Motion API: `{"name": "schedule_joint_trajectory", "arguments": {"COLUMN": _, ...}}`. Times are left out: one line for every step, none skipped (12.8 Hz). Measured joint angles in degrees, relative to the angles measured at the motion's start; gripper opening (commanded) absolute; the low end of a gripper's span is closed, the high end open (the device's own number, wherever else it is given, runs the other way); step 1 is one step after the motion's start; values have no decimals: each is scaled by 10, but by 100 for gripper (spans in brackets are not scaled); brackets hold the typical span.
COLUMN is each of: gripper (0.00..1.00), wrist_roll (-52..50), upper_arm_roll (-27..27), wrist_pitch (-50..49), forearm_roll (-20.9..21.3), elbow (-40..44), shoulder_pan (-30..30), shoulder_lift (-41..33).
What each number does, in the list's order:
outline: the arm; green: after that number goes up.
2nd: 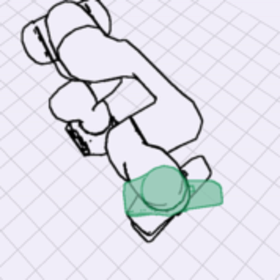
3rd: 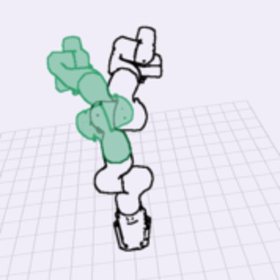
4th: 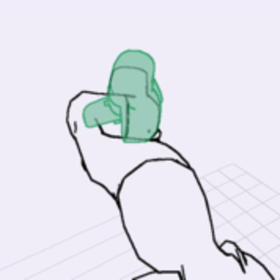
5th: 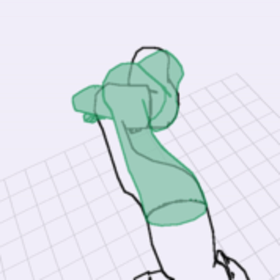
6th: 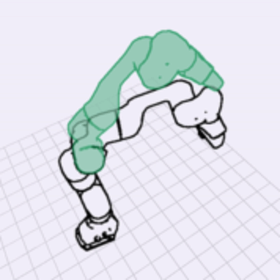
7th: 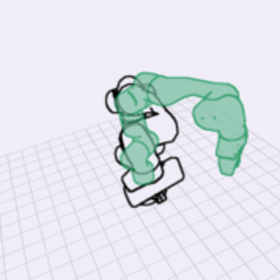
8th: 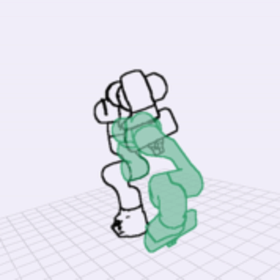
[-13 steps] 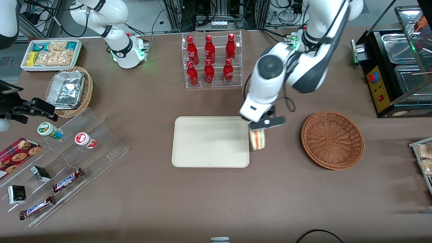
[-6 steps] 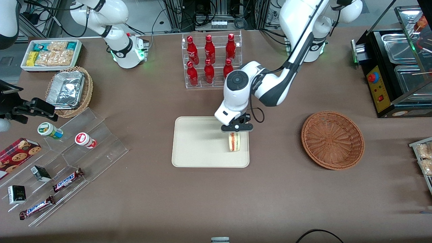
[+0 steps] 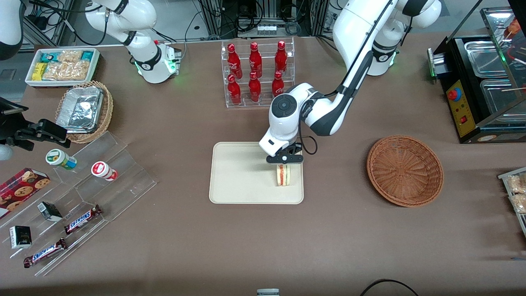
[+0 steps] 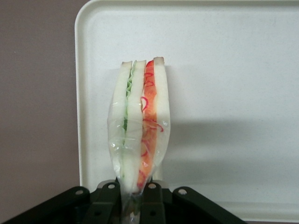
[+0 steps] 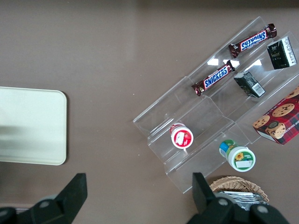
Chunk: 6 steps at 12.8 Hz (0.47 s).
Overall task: Place sandwich from basket to tray
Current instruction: 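Lower the sandwich onto the tray and open the left gripper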
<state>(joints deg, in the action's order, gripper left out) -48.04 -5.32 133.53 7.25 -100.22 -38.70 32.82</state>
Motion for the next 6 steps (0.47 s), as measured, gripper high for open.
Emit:
{"name": "schedule_joint_trajectory", "arguments": {"gripper": 45, "wrist_roll": 0, "upper_arm_roll": 0, "wrist_pitch": 1, "forearm_roll": 0, "elbow": 0, "shoulder_pan": 0, "shoulder_lift": 2}}
{"name": "schedule_joint_trajectory", "arguments": {"gripper": 74, "wrist_roll": 1, "upper_arm_roll": 0, "wrist_pitch": 1, "forearm_roll": 1, "elbow": 1, "shoulder_pan": 0, "shoulder_lift": 2}}
{"name": "schedule_joint_trajectory", "arguments": {"gripper": 97, "wrist_roll": 1, "upper_arm_roll": 1, "wrist_pitch": 2, "forearm_roll": 1, "elbow": 1, "shoulder_pan": 0, "shoulder_lift": 2}}
{"name": "schedule_joint_trajectory", "arguments": {"gripper": 100, "wrist_roll": 1, "upper_arm_roll": 2, "wrist_pitch": 2, "forearm_roll": 1, "elbow": 3, "shoulder_pan": 0, "shoulder_lift": 2}}
{"name": "schedule_joint_trajectory", "arguments": {"gripper": 100, "wrist_roll": 1, "upper_arm_roll": 3, "wrist_pitch": 2, "forearm_roll": 1, "elbow": 4, "shoulder_pan": 0, "shoulder_lift": 2}}
{"name": "schedule_joint_trajectory", "arguments": {"gripper": 100, "wrist_roll": 1, "upper_arm_roll": 3, "wrist_pitch": 2, "forearm_roll": 1, "elbow": 8, "shoulder_pan": 0, "shoulder_lift": 2}}
